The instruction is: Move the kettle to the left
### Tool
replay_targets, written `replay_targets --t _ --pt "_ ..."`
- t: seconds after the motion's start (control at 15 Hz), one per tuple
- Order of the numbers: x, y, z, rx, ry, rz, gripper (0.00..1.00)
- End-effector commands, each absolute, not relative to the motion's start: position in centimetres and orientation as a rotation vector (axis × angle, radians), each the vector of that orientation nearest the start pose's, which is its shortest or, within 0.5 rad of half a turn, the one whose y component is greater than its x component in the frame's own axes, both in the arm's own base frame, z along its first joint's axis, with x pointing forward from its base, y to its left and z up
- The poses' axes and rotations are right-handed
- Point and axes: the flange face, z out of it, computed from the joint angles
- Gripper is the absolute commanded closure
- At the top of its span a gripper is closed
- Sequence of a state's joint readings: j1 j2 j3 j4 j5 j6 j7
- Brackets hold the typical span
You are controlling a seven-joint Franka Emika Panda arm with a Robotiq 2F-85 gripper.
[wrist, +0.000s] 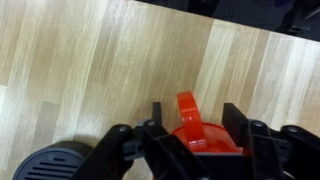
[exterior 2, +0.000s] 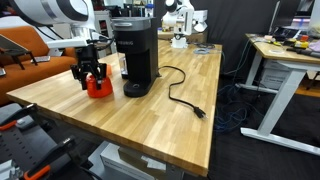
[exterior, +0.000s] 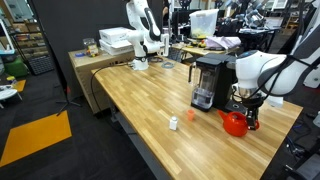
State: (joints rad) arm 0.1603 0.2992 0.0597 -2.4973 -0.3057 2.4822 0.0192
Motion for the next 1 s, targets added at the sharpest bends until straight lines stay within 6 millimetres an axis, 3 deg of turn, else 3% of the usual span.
replay_targets --t 0.0,0.33,0.93 --pt "42.3 9.2 14.7 -3.163 -0.777 0.478 0.65" --pt "42.1 9.2 14.8 -3.166 -0.784 0.481 0.99" --pt "40.9 10.4 15.4 -3.156 -0.830 0.459 0.96"
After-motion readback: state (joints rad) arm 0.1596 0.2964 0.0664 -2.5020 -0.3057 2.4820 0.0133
